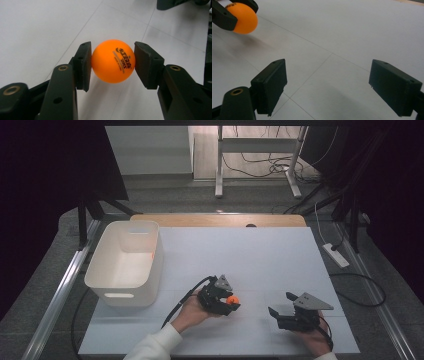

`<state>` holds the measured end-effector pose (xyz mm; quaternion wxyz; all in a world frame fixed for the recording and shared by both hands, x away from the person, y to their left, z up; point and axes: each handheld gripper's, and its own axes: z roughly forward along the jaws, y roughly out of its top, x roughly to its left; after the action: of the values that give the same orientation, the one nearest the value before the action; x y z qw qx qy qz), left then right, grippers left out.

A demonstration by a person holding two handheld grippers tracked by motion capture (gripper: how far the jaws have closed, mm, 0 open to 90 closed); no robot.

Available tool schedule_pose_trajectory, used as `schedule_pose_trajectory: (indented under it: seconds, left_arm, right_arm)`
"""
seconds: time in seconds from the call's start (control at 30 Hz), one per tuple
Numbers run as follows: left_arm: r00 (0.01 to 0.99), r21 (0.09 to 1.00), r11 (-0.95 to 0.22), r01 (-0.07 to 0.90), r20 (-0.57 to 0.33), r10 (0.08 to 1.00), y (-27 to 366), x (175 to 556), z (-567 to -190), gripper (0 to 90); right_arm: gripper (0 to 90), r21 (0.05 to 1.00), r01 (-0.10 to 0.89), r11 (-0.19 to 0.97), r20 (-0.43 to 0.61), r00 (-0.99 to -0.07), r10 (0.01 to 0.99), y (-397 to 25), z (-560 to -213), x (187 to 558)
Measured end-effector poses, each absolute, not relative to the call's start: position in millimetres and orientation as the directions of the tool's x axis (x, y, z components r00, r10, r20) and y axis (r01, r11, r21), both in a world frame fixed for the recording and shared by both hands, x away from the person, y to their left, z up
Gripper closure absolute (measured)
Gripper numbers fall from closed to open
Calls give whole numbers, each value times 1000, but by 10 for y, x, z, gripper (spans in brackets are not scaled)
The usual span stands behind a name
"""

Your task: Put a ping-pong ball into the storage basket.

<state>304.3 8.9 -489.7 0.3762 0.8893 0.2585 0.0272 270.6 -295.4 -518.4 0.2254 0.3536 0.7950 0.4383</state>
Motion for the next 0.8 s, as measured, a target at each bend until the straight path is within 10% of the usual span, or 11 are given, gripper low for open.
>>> schedule_pose_trajectory:
  seconds: [0.8]
  left_arm:
    - [841,785,-450,427,-162,516,271,2989,-4579,510]
  right_arm:
    - [148,858,363,363,-50,-645,763,-2956,-5183,2708]
